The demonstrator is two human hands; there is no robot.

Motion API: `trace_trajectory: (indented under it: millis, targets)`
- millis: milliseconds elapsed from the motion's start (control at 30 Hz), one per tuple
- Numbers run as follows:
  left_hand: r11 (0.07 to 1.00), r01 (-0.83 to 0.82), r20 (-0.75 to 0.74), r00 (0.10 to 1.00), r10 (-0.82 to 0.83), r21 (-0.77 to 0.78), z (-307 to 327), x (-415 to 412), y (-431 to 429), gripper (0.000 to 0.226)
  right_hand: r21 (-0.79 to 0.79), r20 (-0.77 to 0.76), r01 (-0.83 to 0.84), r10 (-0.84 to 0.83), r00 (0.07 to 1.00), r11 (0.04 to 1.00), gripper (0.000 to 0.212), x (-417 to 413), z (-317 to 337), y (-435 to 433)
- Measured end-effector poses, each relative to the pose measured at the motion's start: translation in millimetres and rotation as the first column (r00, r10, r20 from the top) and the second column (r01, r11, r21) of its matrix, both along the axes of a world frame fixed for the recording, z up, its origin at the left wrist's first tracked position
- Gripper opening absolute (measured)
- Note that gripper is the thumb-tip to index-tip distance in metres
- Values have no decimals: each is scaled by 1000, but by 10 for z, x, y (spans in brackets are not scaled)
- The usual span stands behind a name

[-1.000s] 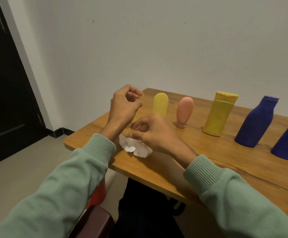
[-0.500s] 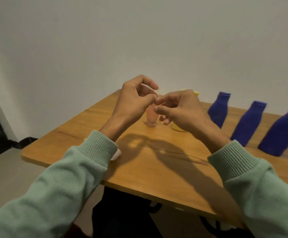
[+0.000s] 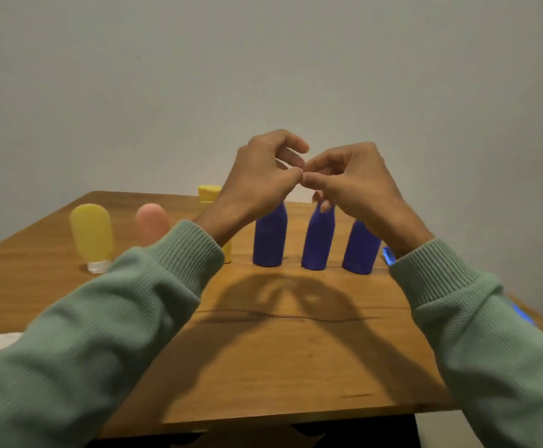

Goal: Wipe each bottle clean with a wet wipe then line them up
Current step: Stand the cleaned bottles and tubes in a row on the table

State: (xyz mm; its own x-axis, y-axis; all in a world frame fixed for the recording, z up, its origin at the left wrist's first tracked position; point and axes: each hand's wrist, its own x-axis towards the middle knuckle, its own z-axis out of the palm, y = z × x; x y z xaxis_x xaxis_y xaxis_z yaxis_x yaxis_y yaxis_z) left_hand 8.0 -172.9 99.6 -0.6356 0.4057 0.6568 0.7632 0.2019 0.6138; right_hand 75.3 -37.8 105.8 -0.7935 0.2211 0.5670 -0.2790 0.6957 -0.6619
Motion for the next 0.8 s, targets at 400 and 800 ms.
trace_trajectory:
  millis: [400,800]
  targets:
    - [928,71,-45,995,-94,-366,-111,-221,1096,45,-4,87,297,-295,951,955,28,153,-63,1260]
    - [775,-12,-114,990,-77,-631,-141,-409,1570,49,62,386,200,-208,899,978,52,-69,-184,1466]
